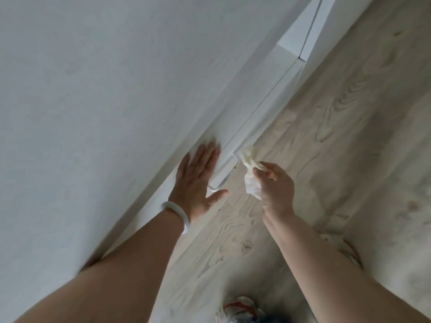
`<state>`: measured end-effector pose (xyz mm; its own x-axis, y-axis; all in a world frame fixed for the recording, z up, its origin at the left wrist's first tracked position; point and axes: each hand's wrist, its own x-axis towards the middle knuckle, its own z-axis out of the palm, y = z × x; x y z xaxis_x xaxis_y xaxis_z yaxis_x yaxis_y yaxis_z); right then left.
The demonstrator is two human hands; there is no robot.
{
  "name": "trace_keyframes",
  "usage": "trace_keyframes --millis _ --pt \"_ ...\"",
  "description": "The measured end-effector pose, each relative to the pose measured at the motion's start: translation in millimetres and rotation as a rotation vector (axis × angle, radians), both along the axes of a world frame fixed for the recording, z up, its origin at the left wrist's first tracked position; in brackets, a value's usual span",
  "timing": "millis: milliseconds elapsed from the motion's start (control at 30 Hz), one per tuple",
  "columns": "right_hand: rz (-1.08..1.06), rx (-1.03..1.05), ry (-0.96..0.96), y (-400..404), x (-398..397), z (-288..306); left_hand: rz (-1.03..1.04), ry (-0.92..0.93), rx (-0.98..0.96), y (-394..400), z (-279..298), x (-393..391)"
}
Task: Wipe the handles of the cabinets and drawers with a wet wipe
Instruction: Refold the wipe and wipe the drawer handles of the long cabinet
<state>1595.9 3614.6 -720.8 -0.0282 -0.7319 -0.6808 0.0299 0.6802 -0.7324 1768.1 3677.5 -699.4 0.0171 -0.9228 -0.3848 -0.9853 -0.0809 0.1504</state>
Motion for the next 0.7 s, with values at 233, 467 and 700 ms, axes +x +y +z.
trace_keyframes --millis 233,467,700 --pt "-0.052 0.086 -0.173 6 13 -15 -0.012 -0.054 -0.078 4 -6 -2" --pt "-0.124 0.18 -0.322 -8 25 -12 0.0 -0.061 -0.069 5 -9 -2" --pt "-0.072 -0.047 -0.12 5 36 -14 -0.016 -0.107 -0.094 5 -11 -2"
